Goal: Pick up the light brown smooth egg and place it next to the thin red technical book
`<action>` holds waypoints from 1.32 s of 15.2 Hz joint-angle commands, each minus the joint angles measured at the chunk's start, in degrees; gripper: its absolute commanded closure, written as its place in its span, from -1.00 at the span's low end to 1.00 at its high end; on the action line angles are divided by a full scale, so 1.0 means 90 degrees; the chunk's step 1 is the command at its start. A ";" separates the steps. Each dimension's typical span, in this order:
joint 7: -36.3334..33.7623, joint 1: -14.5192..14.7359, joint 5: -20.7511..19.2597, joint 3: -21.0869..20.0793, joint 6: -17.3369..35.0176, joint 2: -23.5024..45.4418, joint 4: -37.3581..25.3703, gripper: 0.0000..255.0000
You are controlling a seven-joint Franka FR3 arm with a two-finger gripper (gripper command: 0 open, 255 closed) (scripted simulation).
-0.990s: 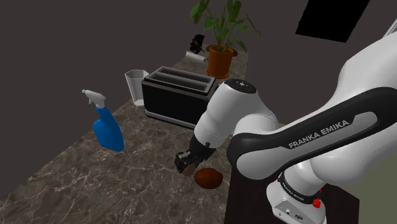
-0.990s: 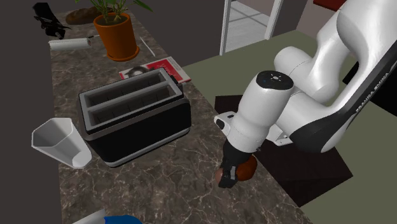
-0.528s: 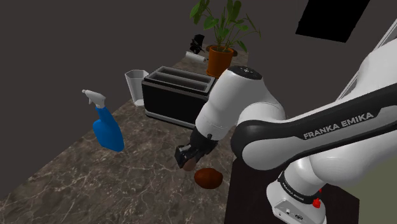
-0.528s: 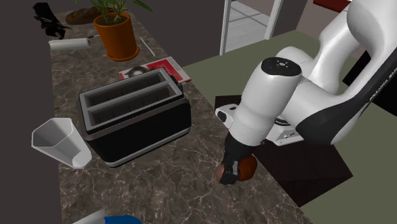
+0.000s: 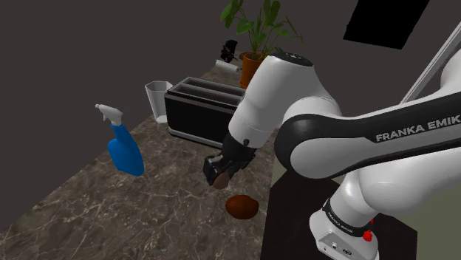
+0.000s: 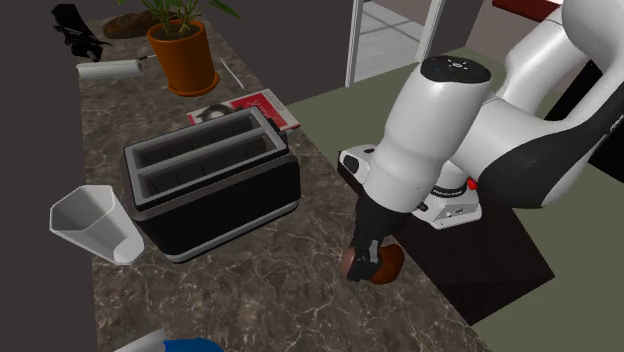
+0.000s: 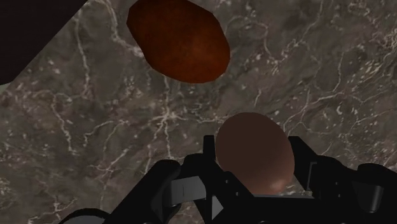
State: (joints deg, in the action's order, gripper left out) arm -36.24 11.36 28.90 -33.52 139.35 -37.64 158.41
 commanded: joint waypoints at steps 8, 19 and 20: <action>-0.0072 -0.0062 -0.0260 0.0302 -0.0953 -0.0461 -0.0495 1.00; 0.1132 -0.0492 -0.0733 0.1538 -0.1367 -0.0780 -0.0320 1.00; 0.1308 -0.0571 -0.0801 0.1696 -0.1376 -0.0773 -0.0299 1.00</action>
State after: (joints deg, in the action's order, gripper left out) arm -26.05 6.92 22.33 -19.62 127.14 -44.70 155.69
